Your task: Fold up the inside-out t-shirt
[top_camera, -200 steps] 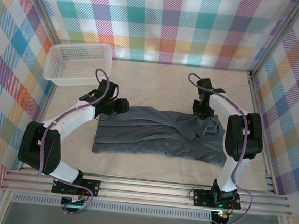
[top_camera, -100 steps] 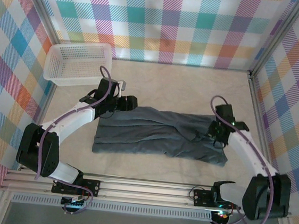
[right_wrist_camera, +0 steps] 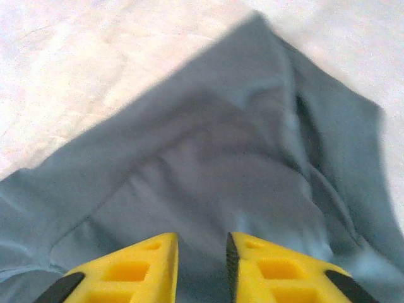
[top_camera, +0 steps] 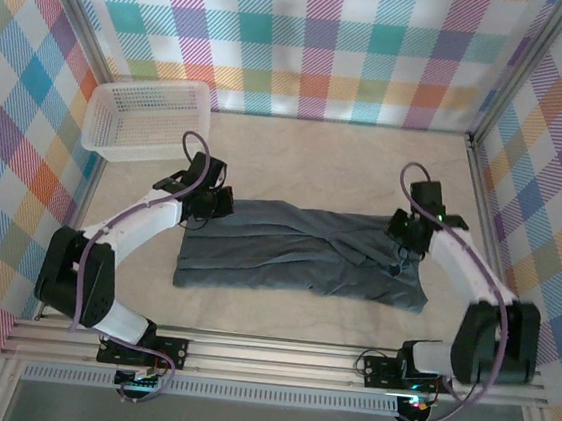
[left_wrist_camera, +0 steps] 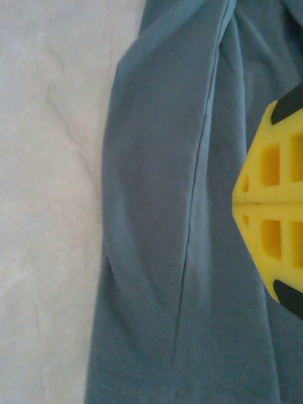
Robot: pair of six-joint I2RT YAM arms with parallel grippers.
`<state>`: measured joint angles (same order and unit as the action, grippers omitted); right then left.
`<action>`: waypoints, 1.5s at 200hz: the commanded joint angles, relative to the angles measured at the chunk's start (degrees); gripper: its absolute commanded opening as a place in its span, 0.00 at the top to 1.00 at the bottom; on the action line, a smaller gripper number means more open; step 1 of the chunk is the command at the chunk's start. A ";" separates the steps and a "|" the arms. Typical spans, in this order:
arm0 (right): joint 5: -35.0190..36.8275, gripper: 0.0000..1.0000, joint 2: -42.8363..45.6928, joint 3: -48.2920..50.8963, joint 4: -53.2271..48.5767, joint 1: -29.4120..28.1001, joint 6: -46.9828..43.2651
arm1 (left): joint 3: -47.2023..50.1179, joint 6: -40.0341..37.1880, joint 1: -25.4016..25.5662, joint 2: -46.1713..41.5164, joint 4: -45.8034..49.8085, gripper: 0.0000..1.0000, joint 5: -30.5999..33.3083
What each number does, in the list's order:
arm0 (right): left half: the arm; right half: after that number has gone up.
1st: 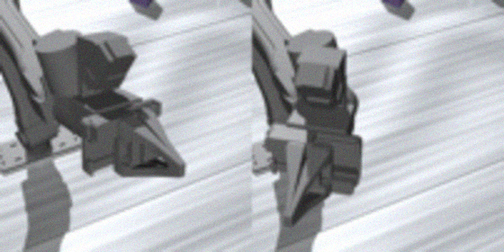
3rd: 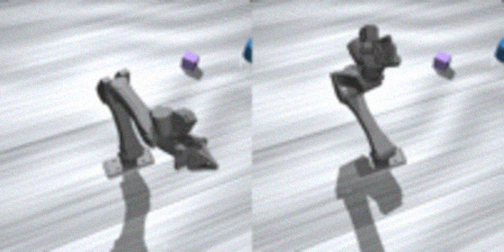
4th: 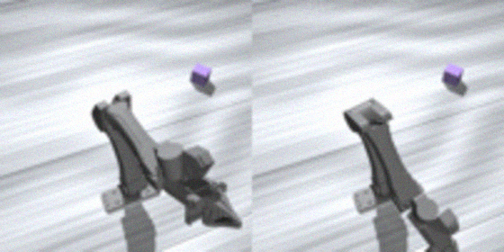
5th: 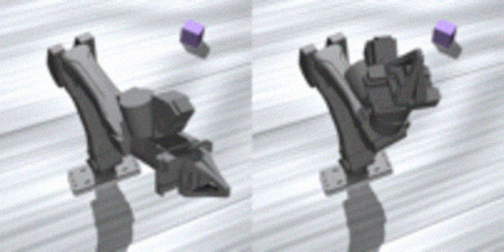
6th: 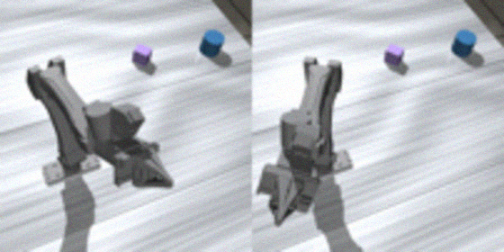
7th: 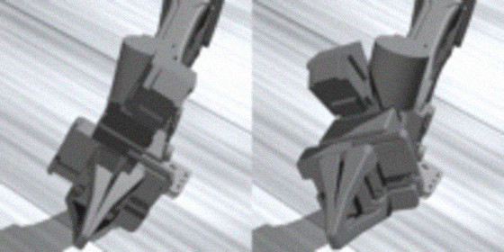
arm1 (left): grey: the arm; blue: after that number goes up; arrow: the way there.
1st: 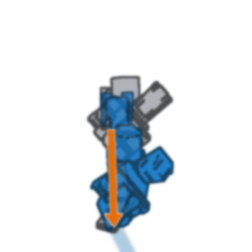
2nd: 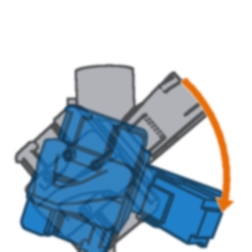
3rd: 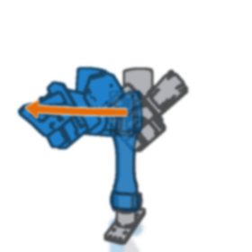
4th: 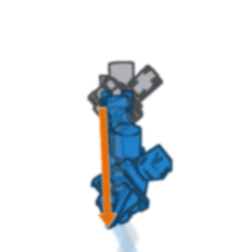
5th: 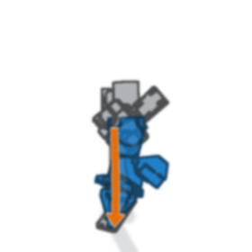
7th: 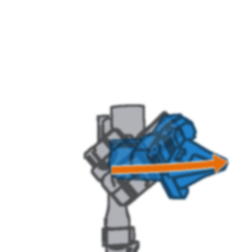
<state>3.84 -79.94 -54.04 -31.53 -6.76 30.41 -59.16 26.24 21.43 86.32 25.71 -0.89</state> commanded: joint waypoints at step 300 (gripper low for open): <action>-25.06 0.91 -12.16 -3.52 -4.38 -19.87 1.68 | -44.38 2.67 1.26 28.66 9.15 1.00 5.95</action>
<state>-21.37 -92.31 -57.63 -38.02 -26.68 32.21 -116.36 33.50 24.91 129.10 37.08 -2.79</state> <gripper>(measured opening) 0.093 0.050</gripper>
